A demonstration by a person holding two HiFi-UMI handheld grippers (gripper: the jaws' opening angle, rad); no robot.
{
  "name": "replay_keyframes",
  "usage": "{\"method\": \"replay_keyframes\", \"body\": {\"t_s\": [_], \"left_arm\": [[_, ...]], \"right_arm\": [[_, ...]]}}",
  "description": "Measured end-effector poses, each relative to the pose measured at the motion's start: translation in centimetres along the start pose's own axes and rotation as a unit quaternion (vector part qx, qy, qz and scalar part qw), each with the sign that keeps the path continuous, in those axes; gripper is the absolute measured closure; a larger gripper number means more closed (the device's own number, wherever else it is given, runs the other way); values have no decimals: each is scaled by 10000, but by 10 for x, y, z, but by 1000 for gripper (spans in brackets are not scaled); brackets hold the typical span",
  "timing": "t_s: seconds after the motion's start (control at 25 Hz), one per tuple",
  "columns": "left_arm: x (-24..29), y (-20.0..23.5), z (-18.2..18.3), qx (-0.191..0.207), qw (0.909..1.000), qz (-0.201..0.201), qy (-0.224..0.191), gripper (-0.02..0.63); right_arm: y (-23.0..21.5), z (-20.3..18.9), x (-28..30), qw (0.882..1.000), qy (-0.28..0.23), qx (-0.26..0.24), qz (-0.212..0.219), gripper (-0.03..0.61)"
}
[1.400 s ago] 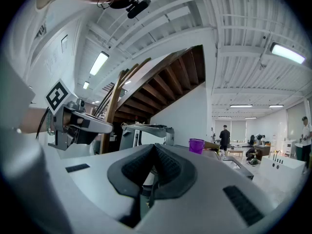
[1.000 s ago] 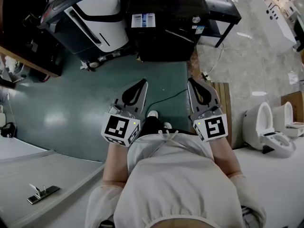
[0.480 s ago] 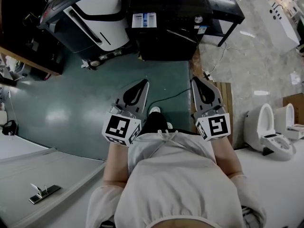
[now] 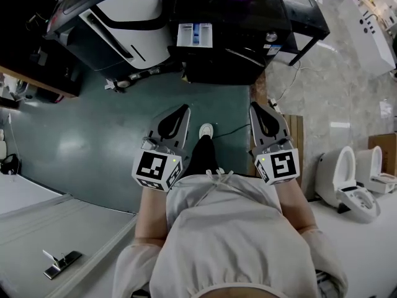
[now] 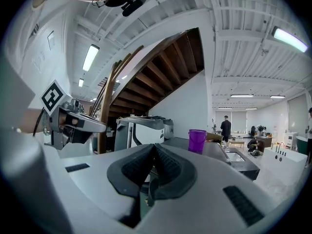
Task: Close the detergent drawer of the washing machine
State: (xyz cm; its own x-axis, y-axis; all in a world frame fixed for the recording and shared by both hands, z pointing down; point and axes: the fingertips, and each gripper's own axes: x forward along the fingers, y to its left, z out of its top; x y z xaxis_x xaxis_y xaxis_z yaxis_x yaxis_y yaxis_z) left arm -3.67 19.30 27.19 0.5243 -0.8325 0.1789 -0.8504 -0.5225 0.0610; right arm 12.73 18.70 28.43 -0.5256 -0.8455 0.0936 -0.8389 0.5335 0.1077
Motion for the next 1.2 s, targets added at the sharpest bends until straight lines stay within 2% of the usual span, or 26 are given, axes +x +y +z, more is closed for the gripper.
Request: {"method": "replay_keyframes", "body": {"t_s": [0.32,0.68,0.88,1.2], "left_arm": [[95,93,8,-245,9996,-131,102,595],[179,177,17,-192,9989,-332,287,594],[206,202,-8,-327,9970,-385,591,595],[239,216,-79,-611,9904,-483,1141,594]], "right_arm": [[-44,-2,124,9992,348,-9,-208,574],[-73,-6,236,9975,572,188,-366,574],[-79,-26,267,9954,834,311,-349,574],[-94,-74,306,9916,1186,443,-271,574]]}}
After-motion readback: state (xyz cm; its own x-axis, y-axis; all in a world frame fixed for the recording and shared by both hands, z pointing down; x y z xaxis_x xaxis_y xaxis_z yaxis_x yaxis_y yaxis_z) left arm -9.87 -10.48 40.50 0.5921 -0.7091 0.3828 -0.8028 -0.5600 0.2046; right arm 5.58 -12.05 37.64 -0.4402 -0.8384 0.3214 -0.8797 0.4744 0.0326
